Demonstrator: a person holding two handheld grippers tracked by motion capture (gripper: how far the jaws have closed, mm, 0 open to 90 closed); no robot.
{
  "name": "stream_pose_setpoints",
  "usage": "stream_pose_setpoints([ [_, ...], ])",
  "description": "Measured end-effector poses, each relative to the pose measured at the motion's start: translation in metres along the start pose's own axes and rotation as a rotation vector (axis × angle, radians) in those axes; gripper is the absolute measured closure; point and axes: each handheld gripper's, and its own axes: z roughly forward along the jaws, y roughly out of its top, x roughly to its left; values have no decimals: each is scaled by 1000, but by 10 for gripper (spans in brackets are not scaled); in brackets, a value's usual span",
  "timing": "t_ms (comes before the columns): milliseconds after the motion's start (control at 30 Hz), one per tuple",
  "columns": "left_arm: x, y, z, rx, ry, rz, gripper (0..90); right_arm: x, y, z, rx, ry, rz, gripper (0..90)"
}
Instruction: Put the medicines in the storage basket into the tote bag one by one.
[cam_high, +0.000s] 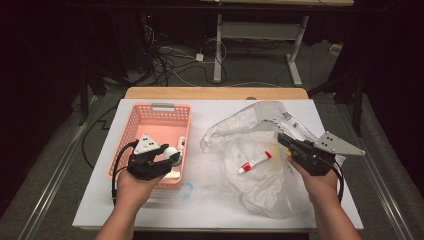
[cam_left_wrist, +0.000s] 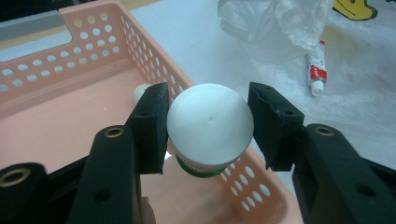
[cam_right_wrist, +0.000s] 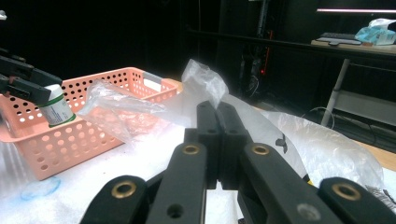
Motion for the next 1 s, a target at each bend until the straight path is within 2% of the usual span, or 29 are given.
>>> stream_pose_setpoints([
  [200, -2, 4, -7, -39, -2, -3, 490, 0, 0, 0, -1, 3, 1, 900],
  [400, -8, 7, -13, -69, -26, 2, 491, -1, -1, 1, -1, 3, -5, 900],
  [600, -18, 9, -11, -65, -53, 21, 491, -1, 0, 1, -2, 2, -3, 900],
  [1000, -47, 9, 2, -43, -144, 76, 491, 0, -1, 1, 1, 5, -7, 900],
])
